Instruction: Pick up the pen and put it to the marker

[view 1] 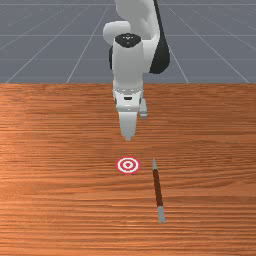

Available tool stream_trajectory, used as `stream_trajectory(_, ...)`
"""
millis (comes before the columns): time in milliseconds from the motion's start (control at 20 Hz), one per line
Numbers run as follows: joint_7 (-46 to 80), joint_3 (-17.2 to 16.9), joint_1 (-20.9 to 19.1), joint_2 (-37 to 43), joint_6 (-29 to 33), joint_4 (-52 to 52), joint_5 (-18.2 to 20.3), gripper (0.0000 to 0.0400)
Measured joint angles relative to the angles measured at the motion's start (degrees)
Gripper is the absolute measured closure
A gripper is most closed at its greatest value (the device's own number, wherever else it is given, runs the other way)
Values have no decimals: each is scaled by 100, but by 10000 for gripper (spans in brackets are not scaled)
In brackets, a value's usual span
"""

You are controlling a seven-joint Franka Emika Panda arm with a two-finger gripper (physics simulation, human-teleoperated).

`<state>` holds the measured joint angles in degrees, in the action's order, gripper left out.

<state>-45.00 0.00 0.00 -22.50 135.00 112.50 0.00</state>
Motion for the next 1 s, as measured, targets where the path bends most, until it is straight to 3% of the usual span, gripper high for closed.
stream_trajectory(50,0,0,0,0,0,0,0,157)
stream_trajectory(100,0,0,0,0,0,0,0,252)
stream_trajectory(150,0,0,0,0,0,0,0,310)
stream_trajectory(250,0,0,0,0,0,0,0,367)
stream_trajectory(350,0,1,1,-112,-348,-222,0,388)
stream_trajectory(550,-53,18,-27,-32,-29,-26,50,398)
stream_trajectory(1000,-20,1,-13,-99,-206,-140,11,400)
